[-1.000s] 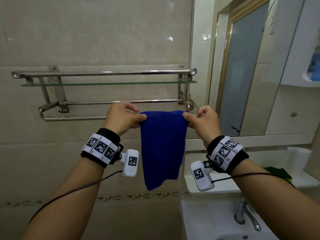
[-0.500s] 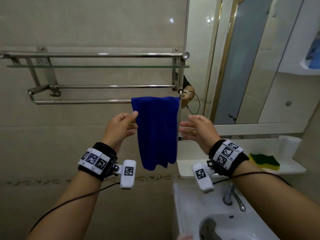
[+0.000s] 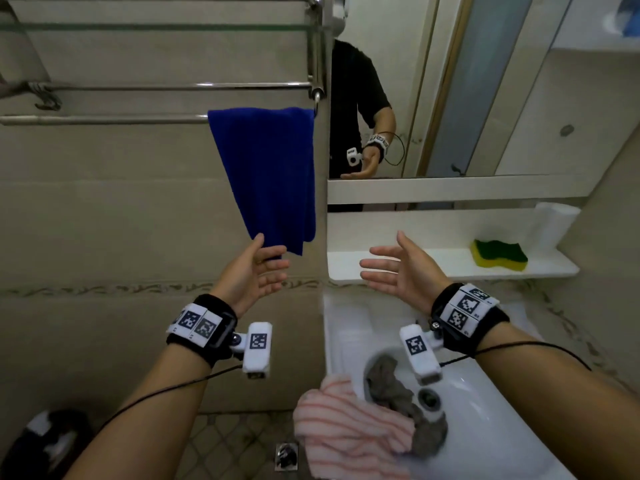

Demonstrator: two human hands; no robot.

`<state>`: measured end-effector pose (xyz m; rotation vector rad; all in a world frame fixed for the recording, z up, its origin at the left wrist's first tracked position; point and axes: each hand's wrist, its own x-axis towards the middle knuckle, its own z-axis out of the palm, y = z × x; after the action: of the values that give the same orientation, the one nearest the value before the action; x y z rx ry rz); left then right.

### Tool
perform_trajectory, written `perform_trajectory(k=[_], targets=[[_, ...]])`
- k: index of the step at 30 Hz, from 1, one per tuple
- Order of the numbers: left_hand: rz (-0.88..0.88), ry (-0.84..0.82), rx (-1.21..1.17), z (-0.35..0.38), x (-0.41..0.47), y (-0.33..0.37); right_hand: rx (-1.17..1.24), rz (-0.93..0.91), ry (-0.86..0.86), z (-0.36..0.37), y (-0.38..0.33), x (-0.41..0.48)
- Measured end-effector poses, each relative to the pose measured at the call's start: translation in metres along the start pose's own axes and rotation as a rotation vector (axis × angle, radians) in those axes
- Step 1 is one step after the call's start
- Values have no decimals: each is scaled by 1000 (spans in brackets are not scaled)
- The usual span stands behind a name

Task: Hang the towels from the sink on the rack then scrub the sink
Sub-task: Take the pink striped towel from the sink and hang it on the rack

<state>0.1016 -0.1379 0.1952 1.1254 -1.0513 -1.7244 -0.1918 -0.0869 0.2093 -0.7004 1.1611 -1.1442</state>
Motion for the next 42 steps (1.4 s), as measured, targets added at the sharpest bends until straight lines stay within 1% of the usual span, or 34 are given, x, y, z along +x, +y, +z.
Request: perform_trajectory(k=[6,13,18,23,27,29,32,35,38,40,42], targets=[[-183,66,139,18,-1,-78,-94,139,45,-45,58,-7],[-392,122,257,17,-8,-171,-104,257,97,-75,115,-15],[-475,114,387,17,-12,-223,-79,328,121,-84,145,-24],[-508,26,605,15,-8,-254,-61,367,175,-95,169,-30],[-564,42,625,16,-8,-266,-42,384,200,-104,179,-34],[-530,79,619,21,-9,-262,-35,389,205,-108,182,-35],[-361,102,571,37,-12,-242,-13,386,210,-114,185,-38],[-223,106,328,60,-18,-217,-11,387,219,-117,185,-45],[-105,55,145,83,-20,-186,-25,372,230,-119,181,-49],[-38,-34,41,104,-27,-155,-56,333,236,-121,173,-57],[-1,-110,-39,113,-28,-134,-98,344,222,-122,171,-57]])
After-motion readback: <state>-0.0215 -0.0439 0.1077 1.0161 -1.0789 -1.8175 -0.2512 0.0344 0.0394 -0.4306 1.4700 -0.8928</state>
